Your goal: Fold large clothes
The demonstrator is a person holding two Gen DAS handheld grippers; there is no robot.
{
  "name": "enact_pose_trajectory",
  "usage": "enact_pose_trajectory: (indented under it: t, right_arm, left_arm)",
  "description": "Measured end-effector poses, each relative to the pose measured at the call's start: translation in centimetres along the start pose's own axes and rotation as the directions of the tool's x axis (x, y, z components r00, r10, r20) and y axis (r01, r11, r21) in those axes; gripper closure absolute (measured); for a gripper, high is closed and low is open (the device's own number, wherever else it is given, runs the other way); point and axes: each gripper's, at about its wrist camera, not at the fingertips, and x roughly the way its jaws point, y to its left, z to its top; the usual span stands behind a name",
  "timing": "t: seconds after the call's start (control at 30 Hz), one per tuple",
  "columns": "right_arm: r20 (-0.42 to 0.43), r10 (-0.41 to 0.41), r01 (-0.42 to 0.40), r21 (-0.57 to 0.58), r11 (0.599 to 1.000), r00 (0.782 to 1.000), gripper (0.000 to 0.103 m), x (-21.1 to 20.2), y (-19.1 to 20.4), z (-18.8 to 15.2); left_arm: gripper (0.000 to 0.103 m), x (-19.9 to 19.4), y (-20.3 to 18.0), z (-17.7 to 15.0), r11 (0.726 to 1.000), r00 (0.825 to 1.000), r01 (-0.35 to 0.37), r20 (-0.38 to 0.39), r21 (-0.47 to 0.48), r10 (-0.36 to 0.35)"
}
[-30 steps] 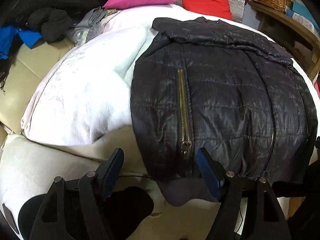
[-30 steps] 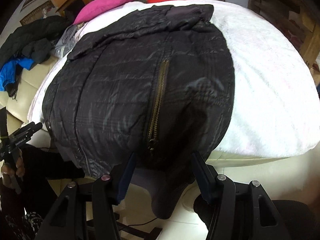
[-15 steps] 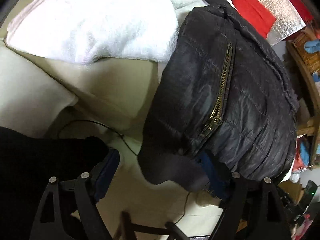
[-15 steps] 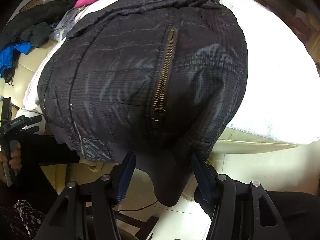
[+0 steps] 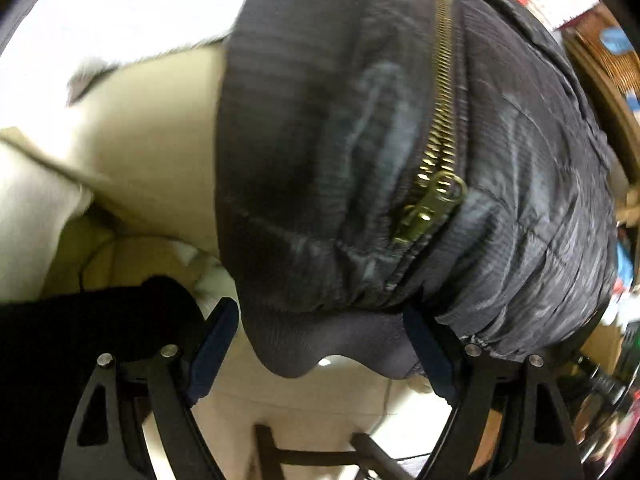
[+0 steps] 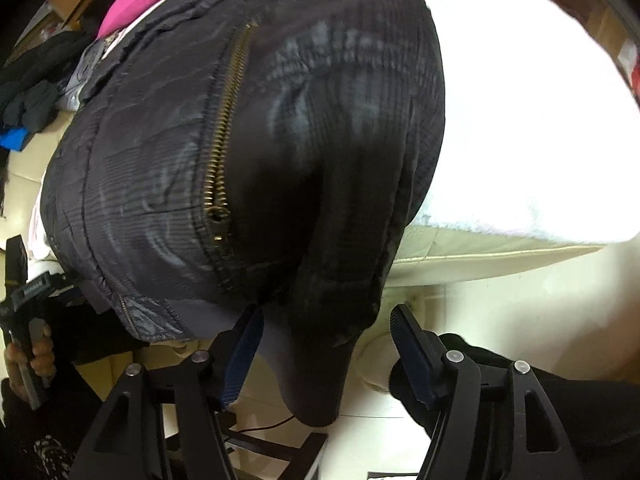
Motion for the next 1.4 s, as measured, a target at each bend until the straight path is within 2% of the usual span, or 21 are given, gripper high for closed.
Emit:
enact_pose_trajectory:
  t: [0.2,0.23,0.3,0.4,0.47,0.5,0.57,0.6,0.63,0.67,0.77,0.93,1.03,1.07,1.17,1.27,1.4]
  right_arm:
    - [-0.065,0.046,-0.047,-0.024,0.999,0.997,0.033,3.0,1.7,0.3]
    - [-0.047,0.048,-0.05,-0.038,0.998,0.998,0.037,2.8,2.2,0.2]
    - [-0.022,0.062,-0.063,-0.088,0.994,0.998,0.062,1.8,3.2,0.1]
    - [0.004,0.075,-0.074,-0.118,0.99,0.997,0.063,1.0,3.8,-0.2]
    - [-0.028,0.073,-0.075,-0.089,0.993,0.997,0.062,2.1,3.2,-0.1]
    - [-0.062,0.075,-0.079,-0.051,0.996,0.995,0.058,2.9,2.8,0.0]
    - [-0.103,0.098,-0.1,-0.012,0.995,0.99,0.044,4.0,2.4,0.3]
    - [-0.097,0.096,-0.099,-0.027,0.995,0.991,0.044,4.1,2.6,0.3]
    - [-0.08,0.09,-0.094,-0.056,0.994,0.993,0.044,4.1,3.0,0.3]
    - [-0.067,0.086,-0.091,-0.079,0.993,0.994,0.046,4.2,3.3,0.2]
    - [-0.032,0.054,-0.058,-0.124,0.991,0.998,0.068,3.6,4.3,0.0]
    - [0.029,0.058,-0.053,-0.135,0.989,0.998,0.08,0.7,5.0,-1.0]
    - [0.062,0.064,-0.053,-0.163,0.985,0.996,0.083,-1.4,5.6,-2.6]
    - [0.073,0.06,-0.046,-0.181,0.982,0.996,0.084,-2.2,6.1,-2.9]
    - [0.104,0.044,-0.018,-0.245,0.969,0.994,0.086,-4.3,7.7,-3.0]
    - [0.141,0.076,-0.032,-0.288,0.957,0.987,0.086,-7.1,8.8,-3.6]
    - [0.178,0.22,-0.159,-0.307,0.939,0.959,0.087,-11.2,9.4,-2.8]
  left_arm:
    - [0.02,0.4,-0.1,-0.1,1.0,1.0,0.007,0.003,0.001,-0.007]
    - [0.016,0.7,0.2,0.0,1.0,1.0,0.012,-0.011,-0.02,-0.013]
    - [0.011,1.9,1.6,0.2,0.997,0.998,0.023,-0.052,-0.078,-0.027]
    - [0.011,3.8,2.1,0.0,0.991,0.986,0.06,-0.149,-0.122,-0.078]
    - [0.012,4.0,1.4,0.0,0.995,0.986,0.067,-0.146,-0.077,-0.078]
    - [0.013,3.8,1.1,0.0,0.997,0.988,0.064,-0.135,-0.052,-0.071]
    - [0.03,3.4,0.4,0.0,0.997,0.991,0.075,-0.109,0.02,-0.073]
    - [0.035,3.3,0.0,0.0,0.996,0.991,0.081,-0.106,0.037,-0.076]
    - [0.048,3.3,-0.3,0.0,0.995,0.992,0.08,-0.1,0.059,-0.074]
    - [0.064,3.2,-0.5,0.0,0.994,0.993,0.073,-0.095,0.077,-0.066]
    - [0.09,3.0,-0.3,0.0,0.995,0.995,0.066,-0.086,0.074,-0.059]
    - [0.094,2.4,1.2,-0.7,0.992,0.993,0.103,-0.067,0.069,-0.099]
    - [0.094,0.8,0.9,-1.5,0.984,0.99,0.139,-0.044,0.114,-0.135]
    - [0.094,1.1,-0.2,-1.7,0.981,0.99,0.141,-0.036,0.131,-0.137]
    - [0.095,-0.9,-0.9,-2.5,0.967,0.985,0.174,-0.018,0.187,-0.174]
    - [0.095,-2.9,-0.9,-3.1,0.949,0.972,0.231,-0.012,0.212,-0.234]
    - [0.095,-6.1,-1.2,-2.9,0.919,0.946,0.31,0.016,0.244,-0.324]
